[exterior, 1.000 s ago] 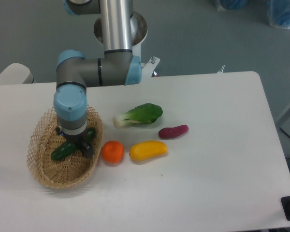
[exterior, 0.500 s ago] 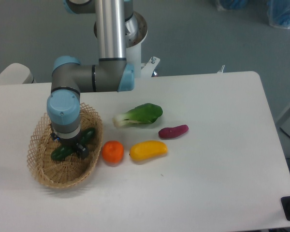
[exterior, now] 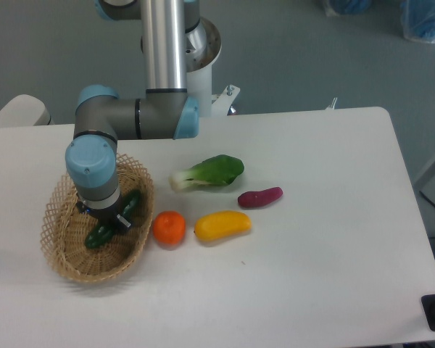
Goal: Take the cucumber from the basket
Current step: 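Lower the gripper onto the cucumber and close it around it, then lift the held cucumber up out of the basket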
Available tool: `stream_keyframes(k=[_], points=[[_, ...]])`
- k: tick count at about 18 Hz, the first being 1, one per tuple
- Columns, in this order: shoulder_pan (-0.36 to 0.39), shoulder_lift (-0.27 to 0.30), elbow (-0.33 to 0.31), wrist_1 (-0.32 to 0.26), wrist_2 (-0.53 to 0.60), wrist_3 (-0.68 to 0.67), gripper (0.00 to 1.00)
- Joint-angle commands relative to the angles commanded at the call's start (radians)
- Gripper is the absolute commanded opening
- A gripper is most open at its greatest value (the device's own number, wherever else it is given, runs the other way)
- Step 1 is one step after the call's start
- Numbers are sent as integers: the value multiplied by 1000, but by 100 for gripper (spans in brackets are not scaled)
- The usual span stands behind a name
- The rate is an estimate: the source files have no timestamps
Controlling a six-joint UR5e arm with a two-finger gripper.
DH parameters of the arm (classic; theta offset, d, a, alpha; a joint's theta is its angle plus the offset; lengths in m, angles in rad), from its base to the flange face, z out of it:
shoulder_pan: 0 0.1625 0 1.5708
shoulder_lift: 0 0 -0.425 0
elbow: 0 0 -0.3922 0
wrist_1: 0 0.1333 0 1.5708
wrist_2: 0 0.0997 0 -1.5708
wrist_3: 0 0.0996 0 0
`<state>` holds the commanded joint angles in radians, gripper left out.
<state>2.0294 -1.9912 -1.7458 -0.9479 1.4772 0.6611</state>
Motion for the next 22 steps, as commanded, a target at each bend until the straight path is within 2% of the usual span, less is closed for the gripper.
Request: stream_keyframes(k=[6,11,12,15,17,22], points=[[41,37,35,-8,-25,5,19],[104,35,112,-11,-26,18,20],[118,32,133,-26,-26,24,20],[162,19,208,-121,-28,93,20],[204,5,238,-166,-28,153,20],[301,-40,282,-204,-23,279,20]])
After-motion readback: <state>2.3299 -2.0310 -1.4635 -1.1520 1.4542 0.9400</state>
